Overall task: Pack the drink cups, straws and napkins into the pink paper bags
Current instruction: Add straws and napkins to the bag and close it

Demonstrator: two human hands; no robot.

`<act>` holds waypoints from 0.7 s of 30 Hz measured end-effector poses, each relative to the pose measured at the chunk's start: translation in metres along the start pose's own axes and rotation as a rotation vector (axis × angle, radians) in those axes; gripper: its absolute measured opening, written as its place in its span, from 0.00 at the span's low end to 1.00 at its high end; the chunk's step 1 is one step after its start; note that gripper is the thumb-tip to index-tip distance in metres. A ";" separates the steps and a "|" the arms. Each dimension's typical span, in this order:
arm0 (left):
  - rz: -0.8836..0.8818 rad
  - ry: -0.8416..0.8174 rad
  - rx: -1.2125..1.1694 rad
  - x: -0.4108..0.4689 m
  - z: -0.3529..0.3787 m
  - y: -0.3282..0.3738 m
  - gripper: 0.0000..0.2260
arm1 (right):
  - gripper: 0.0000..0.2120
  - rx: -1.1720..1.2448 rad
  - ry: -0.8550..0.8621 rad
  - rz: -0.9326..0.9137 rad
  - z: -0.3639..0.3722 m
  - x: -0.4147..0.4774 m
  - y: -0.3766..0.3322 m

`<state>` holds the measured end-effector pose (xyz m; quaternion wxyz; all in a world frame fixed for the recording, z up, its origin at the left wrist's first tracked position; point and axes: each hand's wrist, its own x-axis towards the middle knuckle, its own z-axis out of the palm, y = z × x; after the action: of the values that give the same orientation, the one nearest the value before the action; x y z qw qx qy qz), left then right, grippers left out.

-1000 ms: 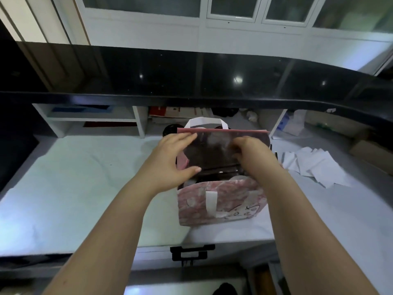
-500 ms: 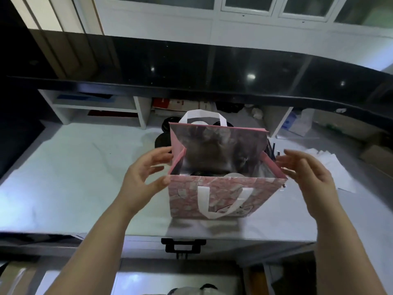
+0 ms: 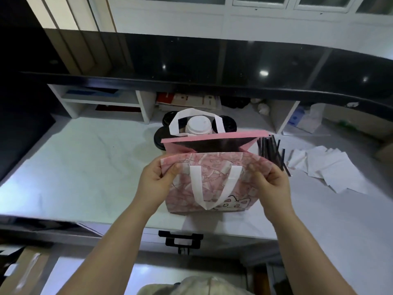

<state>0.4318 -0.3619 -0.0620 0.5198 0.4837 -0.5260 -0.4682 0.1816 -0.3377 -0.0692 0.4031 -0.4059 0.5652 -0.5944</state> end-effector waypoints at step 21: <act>0.037 -0.129 0.040 0.034 -0.020 0.008 0.08 | 0.05 0.120 -0.289 -0.014 -0.020 0.042 -0.006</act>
<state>0.4516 -0.3950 -0.0499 0.4838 0.4530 -0.5764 -0.4780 0.1486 -0.3700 -0.0627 0.4997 -0.4662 0.4618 -0.5654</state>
